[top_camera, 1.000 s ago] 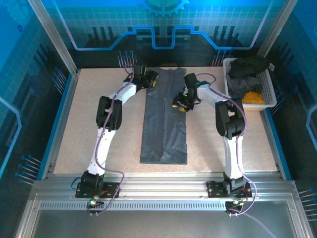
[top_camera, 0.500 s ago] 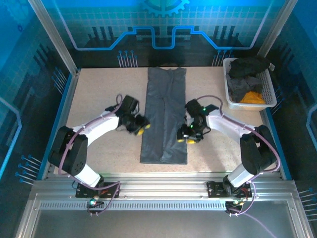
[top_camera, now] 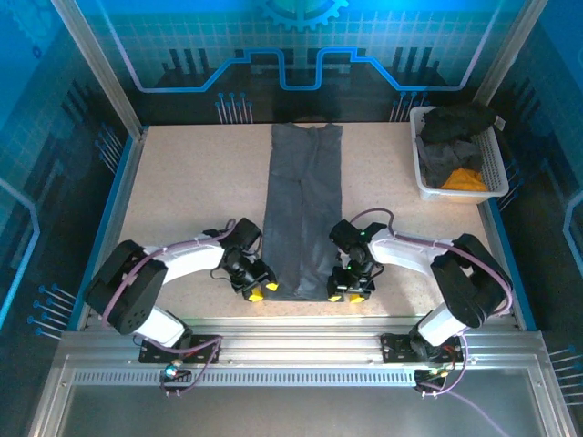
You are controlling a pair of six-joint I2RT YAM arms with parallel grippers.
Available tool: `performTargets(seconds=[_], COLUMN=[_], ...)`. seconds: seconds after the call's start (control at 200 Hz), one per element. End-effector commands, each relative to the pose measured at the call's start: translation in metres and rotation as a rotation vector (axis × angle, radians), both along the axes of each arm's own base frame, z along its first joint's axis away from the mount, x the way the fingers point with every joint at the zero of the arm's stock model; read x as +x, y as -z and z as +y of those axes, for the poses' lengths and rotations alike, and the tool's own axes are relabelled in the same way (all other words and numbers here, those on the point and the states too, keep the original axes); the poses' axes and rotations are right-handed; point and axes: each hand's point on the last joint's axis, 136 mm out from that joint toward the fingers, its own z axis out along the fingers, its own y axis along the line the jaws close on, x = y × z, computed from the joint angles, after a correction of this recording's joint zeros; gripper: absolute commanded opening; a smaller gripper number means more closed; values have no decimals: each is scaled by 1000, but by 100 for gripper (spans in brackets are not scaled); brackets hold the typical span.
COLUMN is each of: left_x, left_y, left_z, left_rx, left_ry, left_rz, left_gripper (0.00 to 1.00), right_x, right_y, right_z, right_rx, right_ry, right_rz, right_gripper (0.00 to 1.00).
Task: Fold and stack the t-shirts
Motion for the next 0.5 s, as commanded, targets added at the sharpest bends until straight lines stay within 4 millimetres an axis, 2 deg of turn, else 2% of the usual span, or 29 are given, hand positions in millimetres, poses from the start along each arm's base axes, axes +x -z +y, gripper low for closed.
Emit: performTargets(seconds=[0.0, 0.095, 0.27, 0.455, 0.495], left_x=[3, 10, 16, -1, -8], left_y=[6, 6, -1, -9, -11], left_z=[-8, -11, -14, -11, -11], left_rx=[-8, -6, -18, -38, -43], left_ry=[4, 20, 25, 47, 55], left_rz=[12, -9, -34, 3, 17], left_gripper=[37, 29, 0, 0, 0], right_x=[11, 19, 26, 24, 19], right_y=[3, 7, 12, -1, -6], right_z=[12, 13, 14, 3, 0], right_rx=[11, -13, -32, -53, -53], right_ry=[44, 56, 94, 107, 106], right_rz=[-10, -23, -40, -76, -71], right_gripper=[52, 48, 26, 1, 0])
